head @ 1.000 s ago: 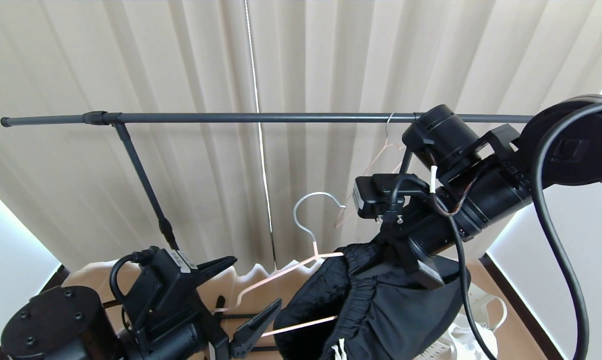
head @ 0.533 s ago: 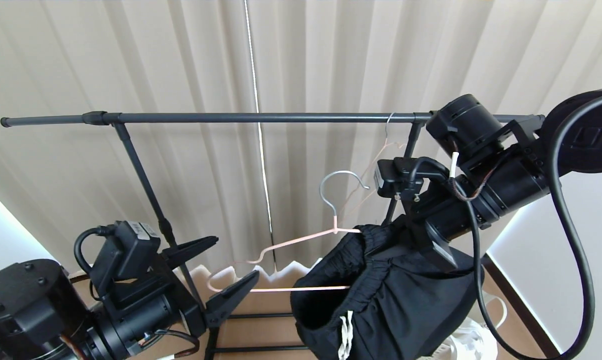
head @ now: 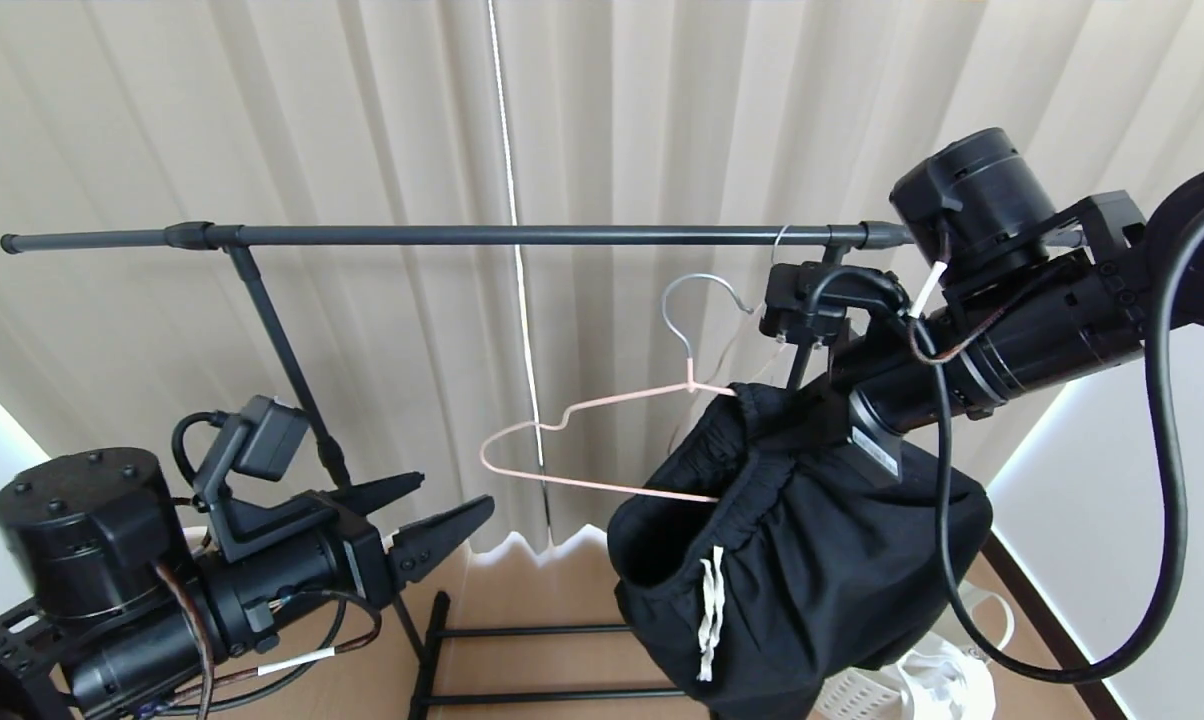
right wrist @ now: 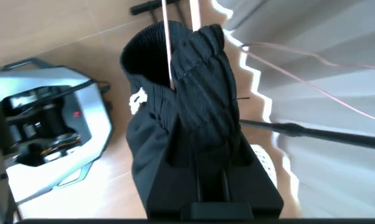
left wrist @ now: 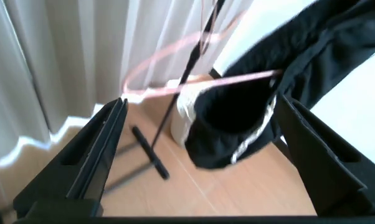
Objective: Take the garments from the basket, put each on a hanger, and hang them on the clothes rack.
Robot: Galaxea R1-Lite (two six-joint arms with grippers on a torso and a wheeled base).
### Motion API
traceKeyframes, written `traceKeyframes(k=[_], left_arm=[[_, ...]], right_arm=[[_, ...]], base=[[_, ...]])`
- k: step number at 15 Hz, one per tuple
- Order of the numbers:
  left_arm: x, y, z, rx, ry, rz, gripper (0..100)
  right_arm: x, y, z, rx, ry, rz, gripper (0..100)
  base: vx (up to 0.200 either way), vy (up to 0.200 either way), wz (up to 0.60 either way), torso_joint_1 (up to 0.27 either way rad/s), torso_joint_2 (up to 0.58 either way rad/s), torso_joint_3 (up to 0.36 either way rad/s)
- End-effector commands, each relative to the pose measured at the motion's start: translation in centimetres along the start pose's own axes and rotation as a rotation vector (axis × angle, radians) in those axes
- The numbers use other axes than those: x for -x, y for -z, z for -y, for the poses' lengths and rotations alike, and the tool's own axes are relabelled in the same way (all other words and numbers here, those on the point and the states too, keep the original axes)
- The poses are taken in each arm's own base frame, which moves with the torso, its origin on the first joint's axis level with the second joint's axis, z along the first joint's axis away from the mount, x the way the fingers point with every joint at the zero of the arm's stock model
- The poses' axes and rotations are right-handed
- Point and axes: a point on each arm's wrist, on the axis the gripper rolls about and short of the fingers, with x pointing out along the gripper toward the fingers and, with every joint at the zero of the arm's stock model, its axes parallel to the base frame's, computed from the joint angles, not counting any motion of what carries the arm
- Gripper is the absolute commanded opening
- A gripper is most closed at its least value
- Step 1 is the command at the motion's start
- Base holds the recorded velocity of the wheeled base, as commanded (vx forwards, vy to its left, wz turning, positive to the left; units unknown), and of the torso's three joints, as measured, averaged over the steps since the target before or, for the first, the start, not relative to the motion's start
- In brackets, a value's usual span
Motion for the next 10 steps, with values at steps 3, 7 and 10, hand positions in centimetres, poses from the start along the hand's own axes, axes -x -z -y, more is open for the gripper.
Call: traceKeyframes(k=[3,7,10], left_arm=[[-1.7,0.2,0.7,0.046,0.007,-0.129,100],[-3.5,1.6,1.5,0.032,-0.092,-0.188,100],[-4.7,2.4,2.5,0.005,-0.150,-0.202,100]], right_arm=[[0.6,-1.0,-1.7,0.042,0.132,0.055,0],[0.3,-1.7,-3.6,0.072,0.184,0.143,0],[1.1,-2.3,-4.6,0.068,0.179,0.184,0]], base=[[0.000,0.000,0.00,0.000,0.00,0.000],[0.000,0.000,0.00,0.000,0.00,0.000],[0.000,0.000,0.00,0.000,0.00,0.000]])
